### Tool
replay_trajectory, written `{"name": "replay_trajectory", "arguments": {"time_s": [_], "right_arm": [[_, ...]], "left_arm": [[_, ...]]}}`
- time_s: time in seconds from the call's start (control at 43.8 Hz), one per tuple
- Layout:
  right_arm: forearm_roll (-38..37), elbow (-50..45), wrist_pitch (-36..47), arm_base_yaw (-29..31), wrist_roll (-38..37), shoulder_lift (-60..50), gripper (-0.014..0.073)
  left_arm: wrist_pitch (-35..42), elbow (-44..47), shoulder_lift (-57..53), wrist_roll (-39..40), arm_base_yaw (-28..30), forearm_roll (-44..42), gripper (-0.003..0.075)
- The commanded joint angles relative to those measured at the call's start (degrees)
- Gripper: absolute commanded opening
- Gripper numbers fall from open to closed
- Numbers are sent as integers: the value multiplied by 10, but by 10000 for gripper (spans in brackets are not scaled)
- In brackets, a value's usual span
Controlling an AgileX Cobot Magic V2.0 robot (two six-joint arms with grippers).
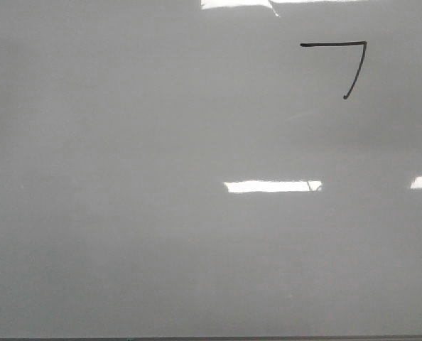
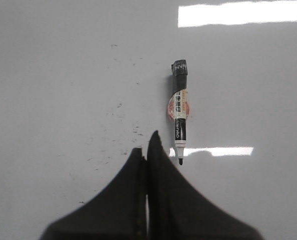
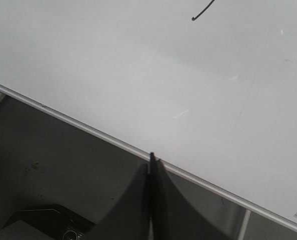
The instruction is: Write number 7 on whiteboard
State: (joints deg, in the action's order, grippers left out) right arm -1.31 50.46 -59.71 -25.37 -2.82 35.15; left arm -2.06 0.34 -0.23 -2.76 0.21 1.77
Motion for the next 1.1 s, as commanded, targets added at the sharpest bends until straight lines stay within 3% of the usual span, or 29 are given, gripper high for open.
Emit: {"name": "replay_trajectory", "arguments": {"time_s": [0.0, 0.594, 0.777, 1.073], "right_arm": [[-9, 18, 34, 4, 1, -1, -68], [-12, 7, 45, 17, 6, -25, -68], [-13, -90, 176, 104, 6, -116, -68], [-9, -334, 439, 230, 6, -286, -68]], "left_arm": [[52, 2, -10, 0, -4, 6, -20], [52, 2, -10, 0, -4, 6, -20], [52, 2, -10, 0, -3, 6, -20], [52, 2, -10, 0, -3, 6, -20]]}}
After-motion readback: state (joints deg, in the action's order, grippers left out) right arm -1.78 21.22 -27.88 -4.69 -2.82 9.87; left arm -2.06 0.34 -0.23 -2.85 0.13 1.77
